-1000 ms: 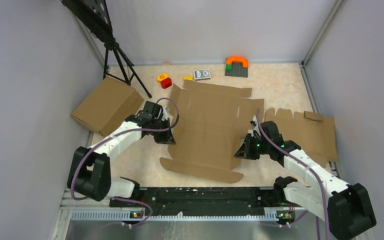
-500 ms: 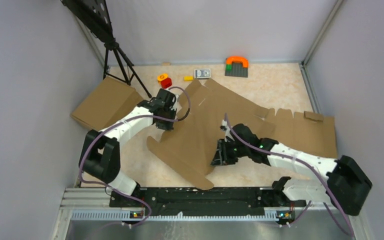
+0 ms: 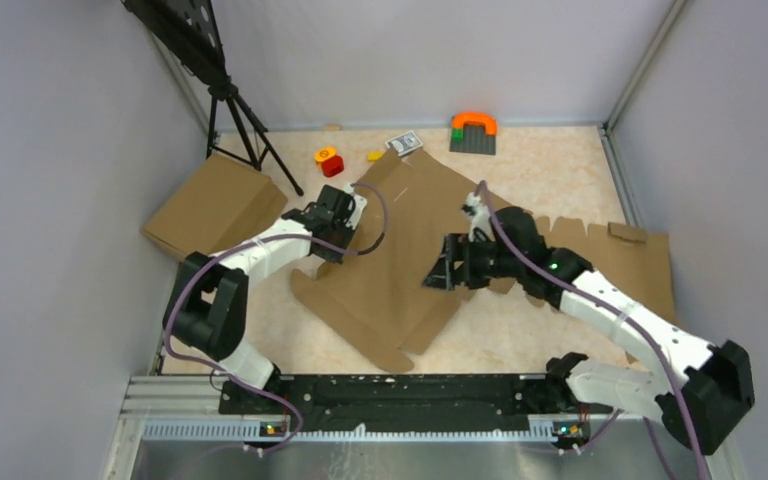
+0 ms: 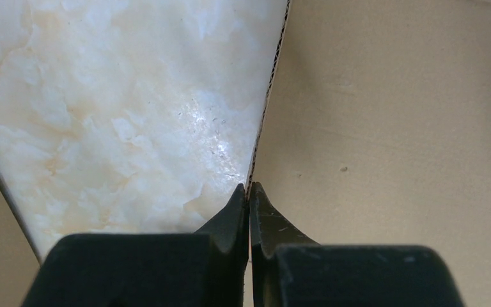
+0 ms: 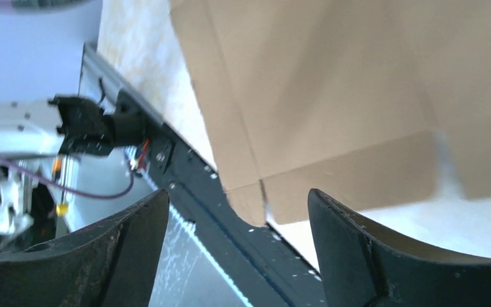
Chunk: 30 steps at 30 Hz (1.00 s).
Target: Fold the paper box
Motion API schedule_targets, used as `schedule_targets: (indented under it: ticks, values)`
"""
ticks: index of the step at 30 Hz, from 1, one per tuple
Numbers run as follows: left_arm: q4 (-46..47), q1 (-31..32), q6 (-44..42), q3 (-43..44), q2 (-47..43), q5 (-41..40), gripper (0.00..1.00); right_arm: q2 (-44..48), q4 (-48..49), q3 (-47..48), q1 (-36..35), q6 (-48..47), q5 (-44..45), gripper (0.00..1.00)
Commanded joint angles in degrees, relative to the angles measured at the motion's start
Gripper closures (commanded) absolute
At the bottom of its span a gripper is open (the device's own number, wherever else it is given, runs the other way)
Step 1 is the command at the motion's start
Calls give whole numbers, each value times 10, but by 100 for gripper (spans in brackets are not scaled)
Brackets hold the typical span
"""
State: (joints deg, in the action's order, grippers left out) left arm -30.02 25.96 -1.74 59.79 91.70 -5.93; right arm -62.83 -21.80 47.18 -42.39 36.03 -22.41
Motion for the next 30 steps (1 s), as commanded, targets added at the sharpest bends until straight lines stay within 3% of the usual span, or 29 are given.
schedule_targets:
  ticks: [1, 5, 13, 20, 30]
  values:
    - [42, -1, -58, -30, -32, -25, 100, 56, -101, 19, 85, -41, 28, 18]
    - [67, 0, -85, -47, -53, -9, 100, 52, -159, 8, 162, 4, 140, 11]
    - [100, 1, -124, -83, -94, 12, 100, 59, -140, -52, 294, 47, 213, 13]
    - [96, 0, -121, -78, -94, 25, 100, 47, -53, -126, 299, 126, 242, 17]
    - [92, 0, -116, -75, -90, 45, 100, -9, 33, -157, 300, 139, 243, 25]
